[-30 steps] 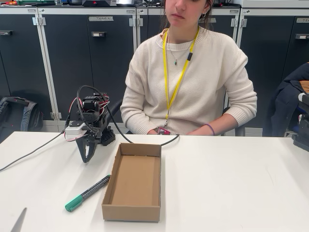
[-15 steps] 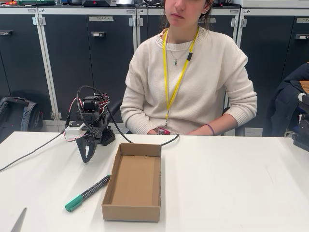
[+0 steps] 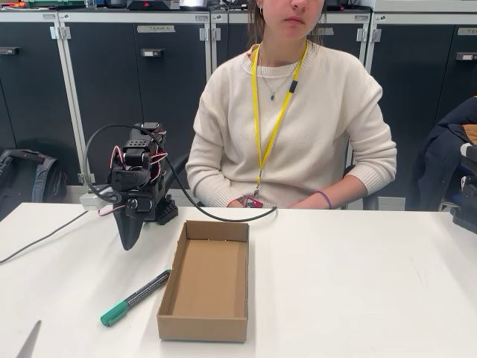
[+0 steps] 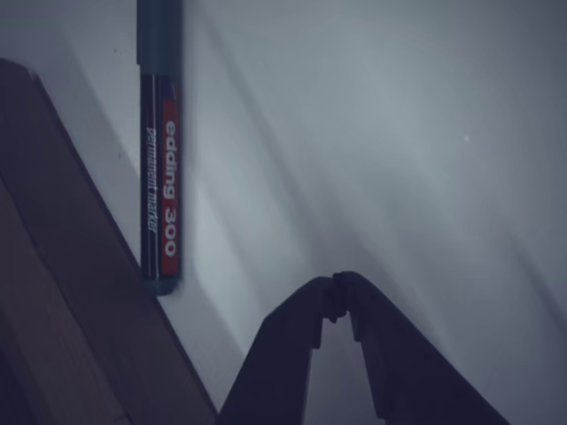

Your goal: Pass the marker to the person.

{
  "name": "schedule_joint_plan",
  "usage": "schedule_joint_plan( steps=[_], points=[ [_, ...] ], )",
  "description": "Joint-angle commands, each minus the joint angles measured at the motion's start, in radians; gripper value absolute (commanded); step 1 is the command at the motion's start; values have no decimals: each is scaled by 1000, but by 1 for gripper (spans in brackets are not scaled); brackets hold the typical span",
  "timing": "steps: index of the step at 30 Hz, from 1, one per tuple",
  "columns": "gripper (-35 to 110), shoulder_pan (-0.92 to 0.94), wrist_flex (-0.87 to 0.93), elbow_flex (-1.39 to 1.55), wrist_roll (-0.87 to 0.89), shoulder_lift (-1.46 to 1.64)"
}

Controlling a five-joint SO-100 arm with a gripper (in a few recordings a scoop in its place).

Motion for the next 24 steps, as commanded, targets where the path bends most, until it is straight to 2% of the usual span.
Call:
schedule_joint_plan(
  steps=[1,7,17,24],
  points=[
    [-4,21,-21,-256,156,-225],
    [0,51,34,-580,351,-551],
    [13,51,28,-884,367,-979],
    [14,-43,2,-996,385,-1135]
  ],
)
